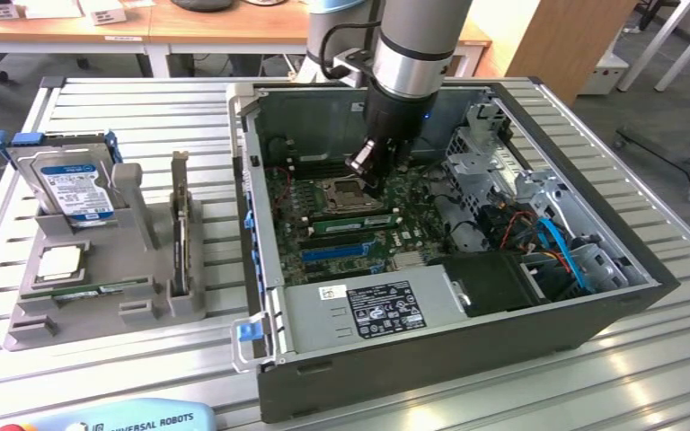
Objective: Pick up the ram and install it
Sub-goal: 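Press down the ram until it locks into place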
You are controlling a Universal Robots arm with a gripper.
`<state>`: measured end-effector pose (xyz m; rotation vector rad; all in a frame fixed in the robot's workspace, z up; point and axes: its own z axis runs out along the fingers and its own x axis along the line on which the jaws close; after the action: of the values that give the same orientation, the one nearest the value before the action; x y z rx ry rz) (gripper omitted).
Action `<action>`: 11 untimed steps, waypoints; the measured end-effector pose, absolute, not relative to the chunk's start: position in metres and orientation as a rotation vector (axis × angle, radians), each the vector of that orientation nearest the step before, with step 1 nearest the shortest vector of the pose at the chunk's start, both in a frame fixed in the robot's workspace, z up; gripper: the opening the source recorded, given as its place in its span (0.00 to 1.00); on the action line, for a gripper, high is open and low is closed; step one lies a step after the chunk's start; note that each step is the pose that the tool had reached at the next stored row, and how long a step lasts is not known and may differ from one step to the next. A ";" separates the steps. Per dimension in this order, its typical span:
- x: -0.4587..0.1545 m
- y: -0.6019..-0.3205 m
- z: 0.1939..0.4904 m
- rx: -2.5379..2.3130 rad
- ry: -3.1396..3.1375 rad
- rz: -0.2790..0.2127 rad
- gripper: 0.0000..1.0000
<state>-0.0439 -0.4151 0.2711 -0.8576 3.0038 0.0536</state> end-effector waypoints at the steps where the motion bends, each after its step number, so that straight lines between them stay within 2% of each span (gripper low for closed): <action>1: -0.044 -0.415 0.271 -0.834 3.010 0.053 0.10; 11: -0.044 -0.415 0.271 -0.593 3.064 0.051 0.10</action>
<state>-0.0439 -0.4151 0.2708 -0.5927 3.0642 0.0511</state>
